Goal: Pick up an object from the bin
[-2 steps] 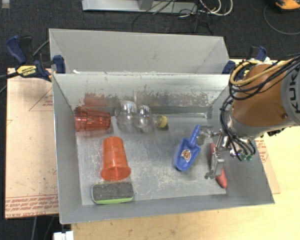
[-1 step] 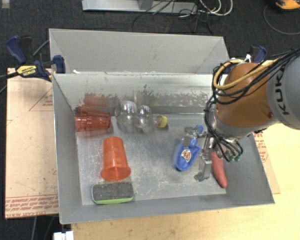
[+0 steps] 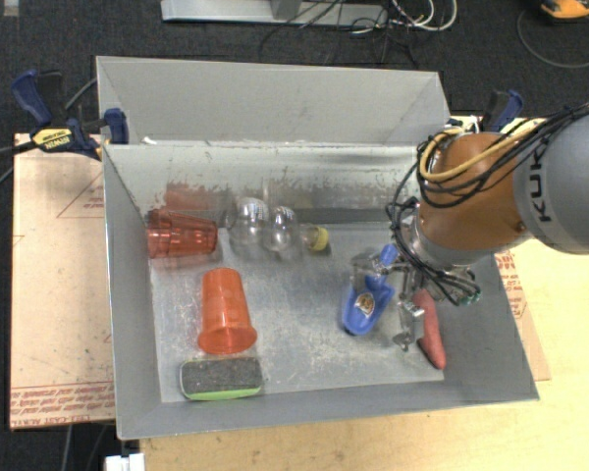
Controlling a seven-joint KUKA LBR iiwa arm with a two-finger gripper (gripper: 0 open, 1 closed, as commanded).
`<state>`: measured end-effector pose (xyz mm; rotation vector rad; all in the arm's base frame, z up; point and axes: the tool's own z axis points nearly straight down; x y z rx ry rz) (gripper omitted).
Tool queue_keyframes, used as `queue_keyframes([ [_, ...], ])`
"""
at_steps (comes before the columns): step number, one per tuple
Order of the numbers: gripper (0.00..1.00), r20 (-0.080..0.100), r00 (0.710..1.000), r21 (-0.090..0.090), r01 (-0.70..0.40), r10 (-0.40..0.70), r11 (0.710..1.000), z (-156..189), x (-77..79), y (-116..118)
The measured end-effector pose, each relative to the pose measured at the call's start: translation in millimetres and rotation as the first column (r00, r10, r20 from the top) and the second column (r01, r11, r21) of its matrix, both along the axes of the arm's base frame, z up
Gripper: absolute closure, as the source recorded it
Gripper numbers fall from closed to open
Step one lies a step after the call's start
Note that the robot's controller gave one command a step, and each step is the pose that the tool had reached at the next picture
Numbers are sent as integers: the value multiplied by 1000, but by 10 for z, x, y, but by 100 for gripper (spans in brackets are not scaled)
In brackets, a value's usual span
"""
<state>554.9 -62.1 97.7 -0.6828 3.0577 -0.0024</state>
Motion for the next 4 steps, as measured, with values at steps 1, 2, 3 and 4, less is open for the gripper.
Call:
queue_keyframes([
  [1,0,-15,996,3,85,-85,996,-276,41,222],
  [2,0,5,1000,0,-10,10,1000,-273,155,-42],
  [3,0,-9,999,4,-51,51,999,-270,764,47],
  [4,100,9,989,0,-148,148,989,-274,904,-248],
])
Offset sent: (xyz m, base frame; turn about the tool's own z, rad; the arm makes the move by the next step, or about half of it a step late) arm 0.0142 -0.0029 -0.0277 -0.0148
